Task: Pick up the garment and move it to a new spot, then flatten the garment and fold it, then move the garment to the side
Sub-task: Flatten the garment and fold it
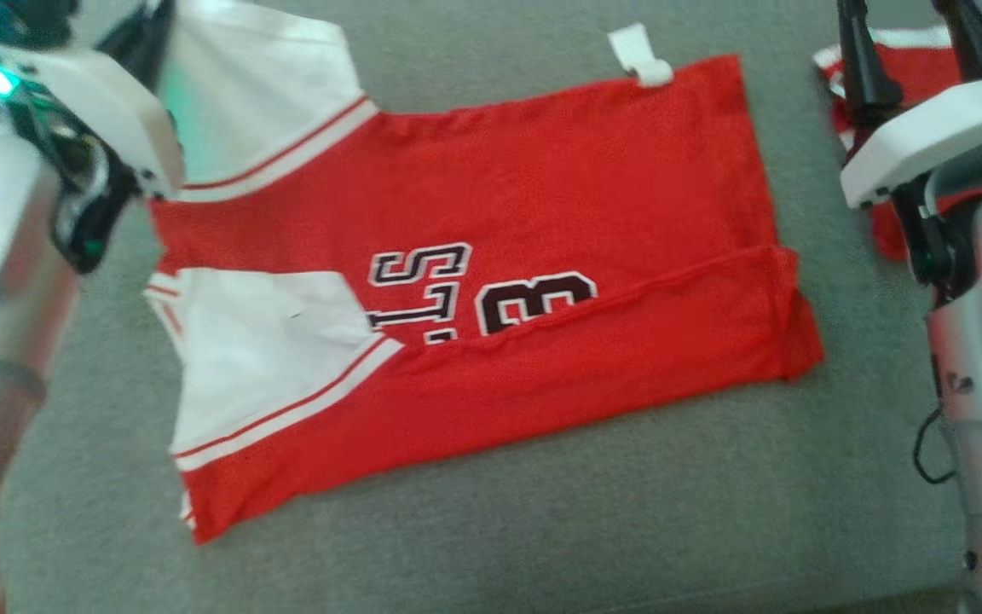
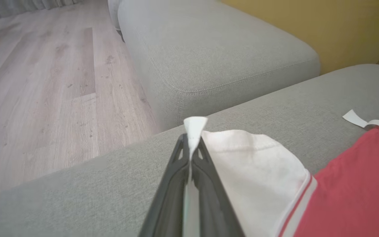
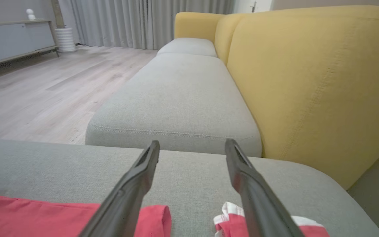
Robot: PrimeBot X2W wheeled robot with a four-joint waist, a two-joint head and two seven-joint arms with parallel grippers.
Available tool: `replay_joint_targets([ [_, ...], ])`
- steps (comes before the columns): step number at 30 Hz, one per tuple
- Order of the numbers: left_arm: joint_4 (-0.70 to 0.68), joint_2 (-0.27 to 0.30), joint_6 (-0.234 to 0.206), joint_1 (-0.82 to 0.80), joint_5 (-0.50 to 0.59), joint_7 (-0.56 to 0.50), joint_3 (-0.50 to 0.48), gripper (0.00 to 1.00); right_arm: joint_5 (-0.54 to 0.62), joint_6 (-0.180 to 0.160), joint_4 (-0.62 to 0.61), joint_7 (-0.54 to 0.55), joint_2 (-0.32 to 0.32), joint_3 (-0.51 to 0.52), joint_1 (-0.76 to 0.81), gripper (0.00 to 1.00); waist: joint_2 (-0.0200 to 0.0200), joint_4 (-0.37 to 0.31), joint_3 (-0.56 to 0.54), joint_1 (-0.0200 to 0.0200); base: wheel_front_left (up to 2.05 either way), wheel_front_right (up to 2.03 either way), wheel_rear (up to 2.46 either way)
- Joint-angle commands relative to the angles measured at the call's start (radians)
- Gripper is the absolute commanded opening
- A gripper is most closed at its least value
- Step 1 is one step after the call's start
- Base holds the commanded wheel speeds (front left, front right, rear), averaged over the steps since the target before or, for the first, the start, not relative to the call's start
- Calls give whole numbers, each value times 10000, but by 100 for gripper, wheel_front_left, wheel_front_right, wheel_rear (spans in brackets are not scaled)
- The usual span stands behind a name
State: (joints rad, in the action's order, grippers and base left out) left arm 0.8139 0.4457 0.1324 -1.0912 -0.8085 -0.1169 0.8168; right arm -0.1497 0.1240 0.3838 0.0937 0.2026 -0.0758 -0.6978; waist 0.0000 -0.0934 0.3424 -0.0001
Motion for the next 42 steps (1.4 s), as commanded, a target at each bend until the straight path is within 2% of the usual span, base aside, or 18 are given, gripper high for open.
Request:
replay_joint_targets([
  [1, -407, 301, -18, -187, 25, 218, -201, 0, -84, 67, -150, 83, 161, -182, -308, 100, 0, 575, -441, 1, 0, 0, 0],
  [8, -1727, 197, -55, 663, 298, 636, 355, 0, -426, 67, 1362, 532, 867, -745, -490, 100, 0, 1370, -677, 1, 0, 0, 0],
  [12, -2586, 228, -292, 1004, 345, 616, 473, 0, -678, 67, 2404, 869, 1244, -1224, -753, 100, 0, 1709, -611, 1, 0, 0, 0],
  [19, -3710, 344, -628, 1264, 370, 476, 546, 0, -1058, 67, 3830, 1387, 1503, -1544, -1295, 100, 0, 2040, -396, 1, 0, 0, 0],
  [30, -4475, 361, -882, 1058, 361, 276, 525, 0, -601, 67, 6144, 1620, 1211, -1386, -2536, 100, 0, 2381, 254, 1, 0, 0, 0],
  [40, -4232, 255, -851, 704, 416, 308, 547, 0, -541, 67, 7355, 1734, 1024, -1678, -3023, 100, 0, 2465, 511, 1, 0, 0, 0],
  [41, -4171, 264, -844, 683, 424, 326, 546, 0, -589, 67, 7436, 1771, 995, -1710, -3056, 42, 0, 2445, 515, 1, 0, 0, 0],
  [42, -4106, 274, -838, 667, 425, 347, 543, 0, -635, 67, 7499, 1801, 971, -1753, -3087, 0, 0, 2418, 511, 1, 0, 0, 0],
])
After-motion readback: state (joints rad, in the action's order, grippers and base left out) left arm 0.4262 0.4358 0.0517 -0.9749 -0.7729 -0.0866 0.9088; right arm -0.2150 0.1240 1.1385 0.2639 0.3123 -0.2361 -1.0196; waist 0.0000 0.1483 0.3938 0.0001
